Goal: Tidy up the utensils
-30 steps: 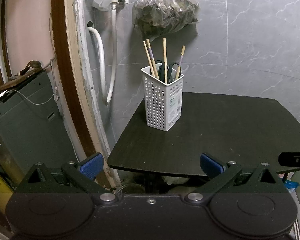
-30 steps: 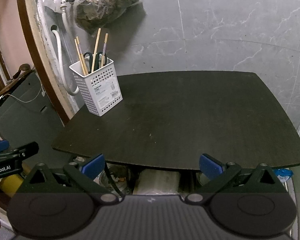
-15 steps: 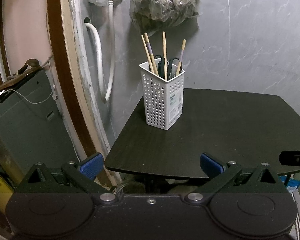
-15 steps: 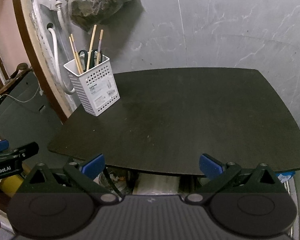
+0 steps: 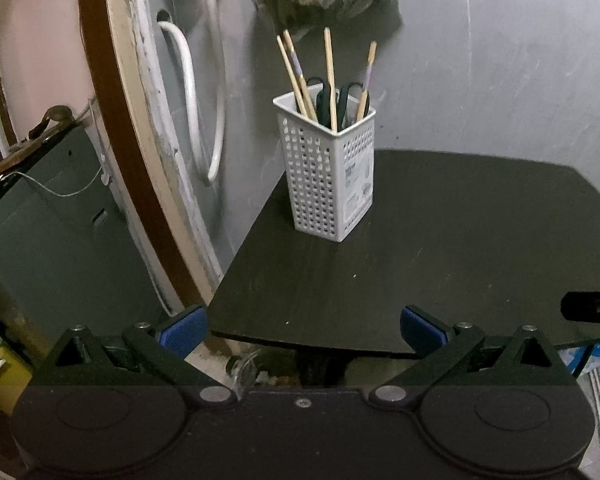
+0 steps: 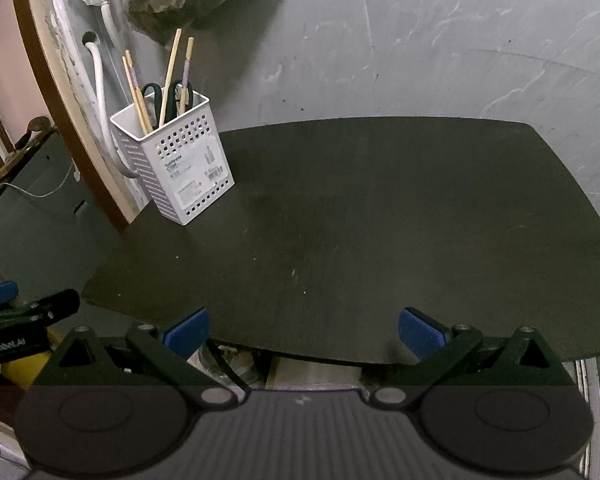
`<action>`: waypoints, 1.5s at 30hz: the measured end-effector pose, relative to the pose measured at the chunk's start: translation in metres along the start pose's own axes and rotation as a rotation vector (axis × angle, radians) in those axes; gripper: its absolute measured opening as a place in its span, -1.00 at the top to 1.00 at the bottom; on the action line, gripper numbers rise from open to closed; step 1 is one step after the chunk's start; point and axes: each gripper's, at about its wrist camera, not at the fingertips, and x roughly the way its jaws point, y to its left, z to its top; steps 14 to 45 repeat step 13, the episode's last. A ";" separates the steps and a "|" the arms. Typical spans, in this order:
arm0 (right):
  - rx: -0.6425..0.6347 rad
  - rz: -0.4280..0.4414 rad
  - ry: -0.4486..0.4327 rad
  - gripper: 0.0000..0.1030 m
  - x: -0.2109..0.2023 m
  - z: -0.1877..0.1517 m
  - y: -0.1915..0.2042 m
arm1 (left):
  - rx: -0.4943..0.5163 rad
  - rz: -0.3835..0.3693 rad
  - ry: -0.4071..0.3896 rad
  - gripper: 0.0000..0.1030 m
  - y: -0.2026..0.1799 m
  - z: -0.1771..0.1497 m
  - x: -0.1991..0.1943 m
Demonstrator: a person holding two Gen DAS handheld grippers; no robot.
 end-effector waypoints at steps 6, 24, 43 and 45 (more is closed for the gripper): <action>0.000 0.001 0.023 -0.99 0.013 0.008 -0.003 | 0.005 -0.016 0.036 -0.99 -0.002 0.009 0.017; 0.057 -0.010 0.044 -0.99 0.028 0.015 -0.010 | 0.067 -0.099 0.063 -0.99 -0.008 0.020 0.038; 0.057 -0.010 0.044 -0.99 0.028 0.015 -0.010 | 0.067 -0.099 0.063 -0.99 -0.008 0.020 0.038; 0.057 -0.010 0.044 -0.99 0.028 0.015 -0.010 | 0.067 -0.099 0.063 -0.99 -0.008 0.020 0.038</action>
